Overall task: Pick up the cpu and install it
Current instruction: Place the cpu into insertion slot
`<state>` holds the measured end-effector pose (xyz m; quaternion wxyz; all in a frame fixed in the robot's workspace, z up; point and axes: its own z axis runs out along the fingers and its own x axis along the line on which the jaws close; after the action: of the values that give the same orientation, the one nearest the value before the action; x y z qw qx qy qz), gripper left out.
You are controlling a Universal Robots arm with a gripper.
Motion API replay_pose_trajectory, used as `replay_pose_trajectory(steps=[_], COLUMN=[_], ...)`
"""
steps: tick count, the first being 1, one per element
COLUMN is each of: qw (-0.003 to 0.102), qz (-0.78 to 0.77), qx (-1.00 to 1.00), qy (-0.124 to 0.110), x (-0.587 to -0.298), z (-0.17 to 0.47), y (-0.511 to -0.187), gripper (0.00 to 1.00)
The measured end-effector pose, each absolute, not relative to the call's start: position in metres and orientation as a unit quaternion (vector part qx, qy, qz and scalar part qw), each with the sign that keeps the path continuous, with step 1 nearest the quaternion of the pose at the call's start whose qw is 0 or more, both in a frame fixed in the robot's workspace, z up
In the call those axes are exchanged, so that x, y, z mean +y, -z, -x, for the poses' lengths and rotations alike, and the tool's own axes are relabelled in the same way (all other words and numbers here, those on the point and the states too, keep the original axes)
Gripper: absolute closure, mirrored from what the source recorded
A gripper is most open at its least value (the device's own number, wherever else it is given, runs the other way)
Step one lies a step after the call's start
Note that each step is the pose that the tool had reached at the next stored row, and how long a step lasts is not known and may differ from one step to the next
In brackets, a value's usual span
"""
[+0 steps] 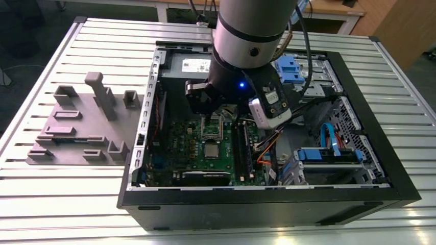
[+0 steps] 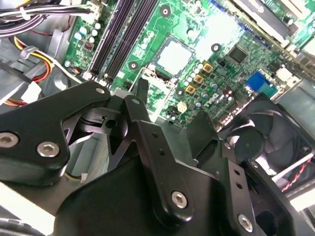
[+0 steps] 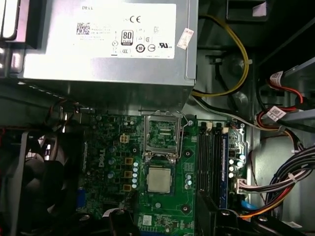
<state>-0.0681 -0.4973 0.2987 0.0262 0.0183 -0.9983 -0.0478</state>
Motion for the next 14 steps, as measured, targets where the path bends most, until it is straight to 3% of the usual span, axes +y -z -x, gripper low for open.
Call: replay_pose_trajectory(steps=[14], qw=[0.026], qz=[-0.022], qx=[-0.998], qy=[0.047], x=[-0.497], z=[0.068], y=[-0.273], gripper=[0.41])
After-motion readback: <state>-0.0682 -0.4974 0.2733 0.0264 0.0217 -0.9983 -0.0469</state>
